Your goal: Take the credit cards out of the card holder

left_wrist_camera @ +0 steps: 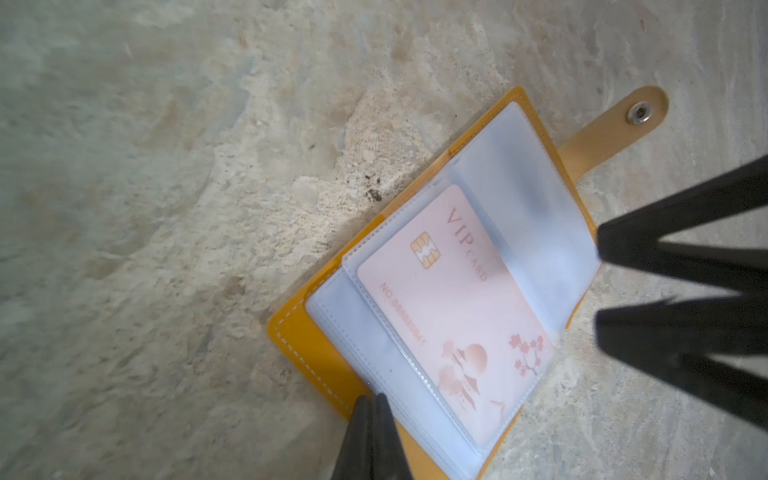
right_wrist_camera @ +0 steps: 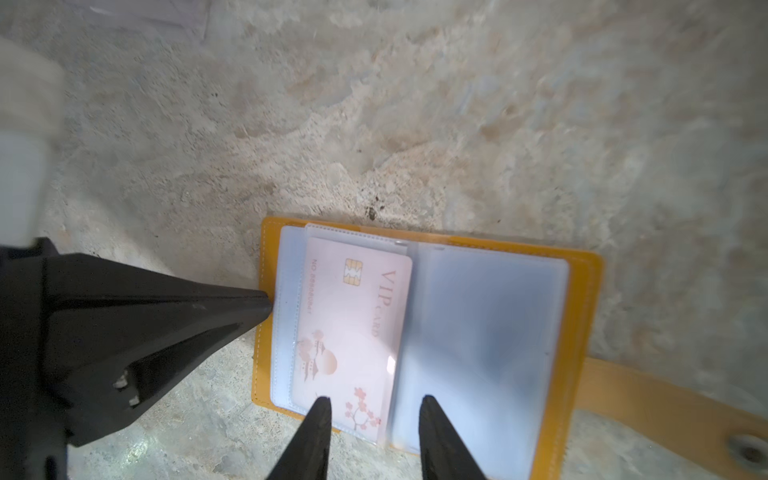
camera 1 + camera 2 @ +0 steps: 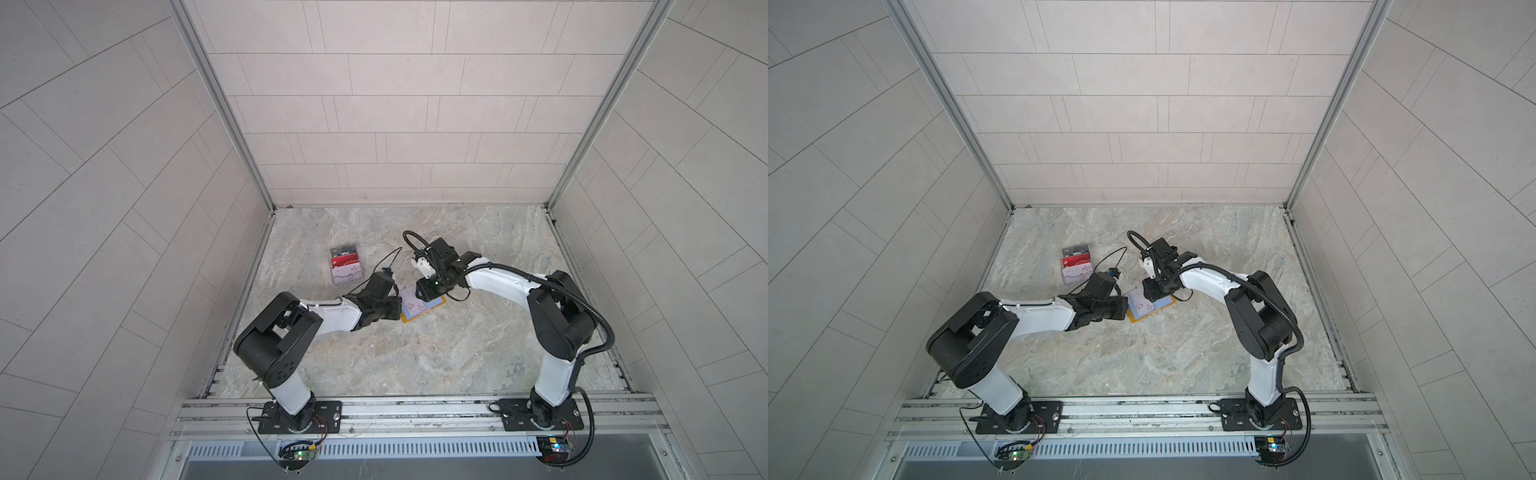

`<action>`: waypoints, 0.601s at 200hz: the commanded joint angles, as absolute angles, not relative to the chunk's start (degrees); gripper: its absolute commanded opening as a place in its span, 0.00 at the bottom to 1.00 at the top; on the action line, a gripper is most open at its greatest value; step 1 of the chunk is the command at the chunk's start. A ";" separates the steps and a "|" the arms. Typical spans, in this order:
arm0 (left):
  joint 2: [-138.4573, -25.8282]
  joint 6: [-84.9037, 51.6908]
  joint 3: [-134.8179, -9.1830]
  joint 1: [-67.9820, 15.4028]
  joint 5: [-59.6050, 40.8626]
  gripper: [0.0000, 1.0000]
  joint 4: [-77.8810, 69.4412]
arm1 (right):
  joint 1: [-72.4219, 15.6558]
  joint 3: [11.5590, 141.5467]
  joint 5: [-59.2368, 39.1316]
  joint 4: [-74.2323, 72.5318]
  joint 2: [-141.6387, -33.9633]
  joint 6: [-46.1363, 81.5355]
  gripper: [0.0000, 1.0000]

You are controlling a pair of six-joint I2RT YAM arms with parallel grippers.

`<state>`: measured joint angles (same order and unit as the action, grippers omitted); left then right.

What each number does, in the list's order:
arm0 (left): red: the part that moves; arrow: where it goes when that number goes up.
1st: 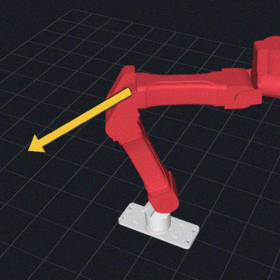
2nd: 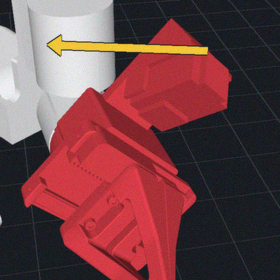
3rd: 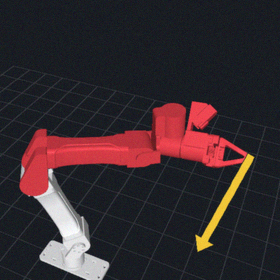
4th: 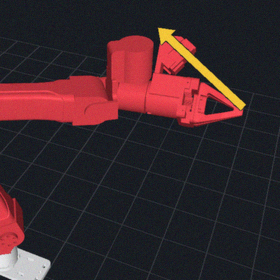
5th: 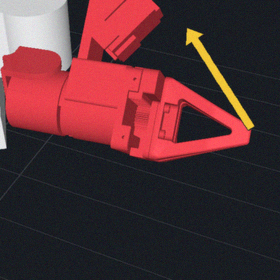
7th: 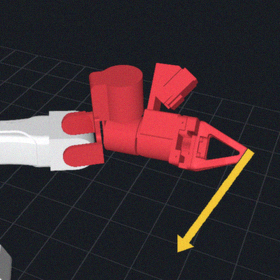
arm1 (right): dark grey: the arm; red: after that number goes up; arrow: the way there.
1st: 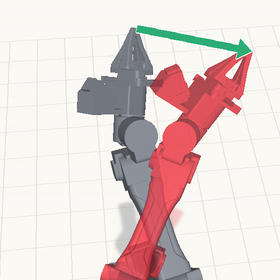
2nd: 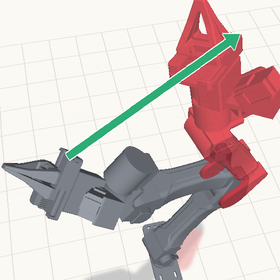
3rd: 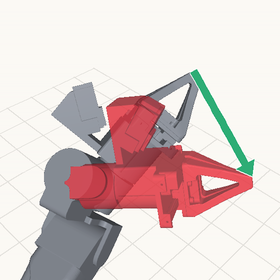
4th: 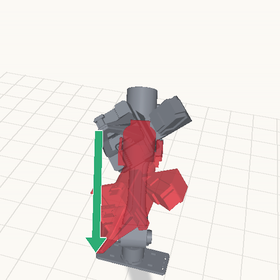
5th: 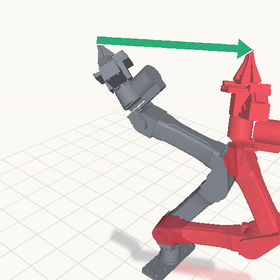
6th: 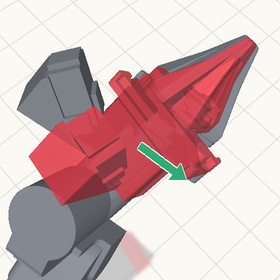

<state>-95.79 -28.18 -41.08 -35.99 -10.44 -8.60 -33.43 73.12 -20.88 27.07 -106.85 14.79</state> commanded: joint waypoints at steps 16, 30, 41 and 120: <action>-97.95 -25.45 -42.10 -34.90 -10.63 0.00 -2.38 | -33.31 72.43 -23.68 24.67 -108.94 18.57 0.38; -97.91 -25.06 -42.34 -34.64 -10.72 0.00 -2.04 | -33.36 71.86 -23.73 24.11 -109.33 19.45 0.38; -98.00 -24.64 -42.48 -34.40 -10.76 0.00 -1.63 | -33.37 71.48 -23.64 23.93 -109.42 20.00 0.37; -98.75 -20.33 -44.43 -34.19 -13.08 0.00 0.55 | -33.39 68.33 -25.16 21.66 -108.72 23.50 0.37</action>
<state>-96.97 -22.96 -43.90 -34.50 -13.10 -4.84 -33.41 69.38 -23.94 22.59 -108.99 21.69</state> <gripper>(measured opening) 0.041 0.372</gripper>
